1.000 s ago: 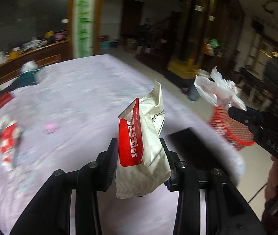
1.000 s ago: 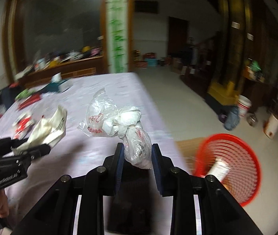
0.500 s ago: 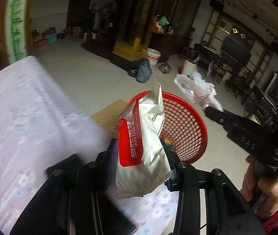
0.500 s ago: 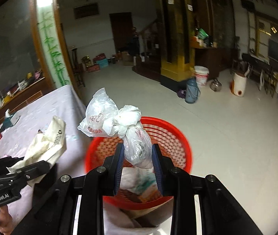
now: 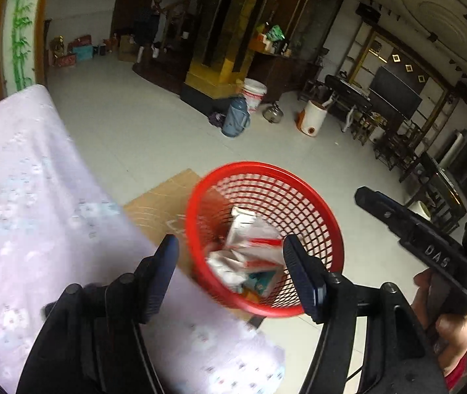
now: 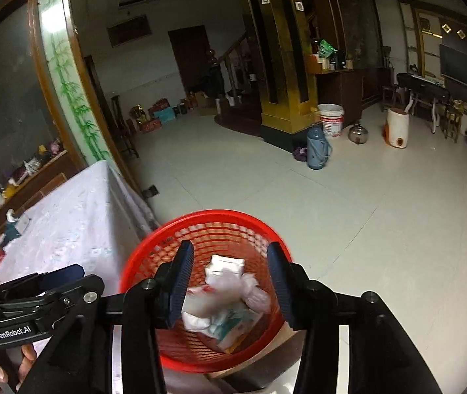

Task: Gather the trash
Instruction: 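Open both tools to drop the two bags into the wastebasket, then grasp the white medicine box with the left tool while the right tool grasps the crumpled pink paper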

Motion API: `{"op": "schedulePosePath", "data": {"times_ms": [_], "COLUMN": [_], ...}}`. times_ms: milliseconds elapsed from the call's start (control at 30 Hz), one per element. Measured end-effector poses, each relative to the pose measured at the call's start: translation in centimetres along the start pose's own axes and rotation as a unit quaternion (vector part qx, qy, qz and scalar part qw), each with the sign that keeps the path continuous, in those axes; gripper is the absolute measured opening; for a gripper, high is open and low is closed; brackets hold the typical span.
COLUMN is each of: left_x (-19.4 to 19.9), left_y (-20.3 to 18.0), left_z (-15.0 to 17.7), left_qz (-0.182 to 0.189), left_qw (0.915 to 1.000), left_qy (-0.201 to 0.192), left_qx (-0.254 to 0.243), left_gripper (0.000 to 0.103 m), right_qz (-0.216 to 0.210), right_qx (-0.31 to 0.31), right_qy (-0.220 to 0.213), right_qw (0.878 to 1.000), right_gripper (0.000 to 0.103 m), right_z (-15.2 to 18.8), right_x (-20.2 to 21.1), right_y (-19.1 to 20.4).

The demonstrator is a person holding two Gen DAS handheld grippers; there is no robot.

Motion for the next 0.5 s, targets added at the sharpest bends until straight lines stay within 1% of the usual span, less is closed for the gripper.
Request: {"op": "schedulePosePath", "data": {"times_ms": [100,167,233,333,433,500], "left_x": [3.0,5.1,7.0,10.1,13.6,15.6], "left_y": [2.0,3.7,5.6,9.0,12.6,14.9], "left_z": [1.2,1.7,2.7,3.8,6.1,7.4], "left_qz": [-0.025,-0.039,-0.053,-0.080,-0.105,-0.124], "left_qw": [0.9995,0.9987,0.9975,0.9945,0.9905,0.9869], "left_qy": [-0.017,-0.030,-0.038,-0.051,-0.059,-0.066], "left_qx": [0.008,0.016,0.027,0.045,0.065,0.079], "left_gripper": [0.065,0.065,0.065,0.065,0.064,0.064], "right_qz": [-0.023,-0.052,-0.071,-0.106,-0.150,-0.164], "right_qx": [0.018,0.043,0.069,0.109,0.144,0.165], "right_qy": [-0.011,-0.015,-0.014,-0.011,0.000,0.004], "right_qw": [1.000,0.998,0.995,0.988,0.978,0.973], "right_gripper": [0.050,0.050,0.050,0.051,0.051,0.053], "right_z": [-0.1,0.1,0.5,1.5,2.7,3.5], "right_x": [1.2,2.1,2.6,3.4,4.0,4.2], "right_y": [2.5,5.7,8.8,13.9,19.1,22.0]}}
Point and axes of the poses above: each gripper's, at about its wrist camera, not at the fingertips, and x roughly against the way its jaws point, y to its left, z to its underside, the point moved 8 cm from there along -x, roughly the way its jaws point, and after that the axes turned 5 degrees about y, right-handed, at the moved point
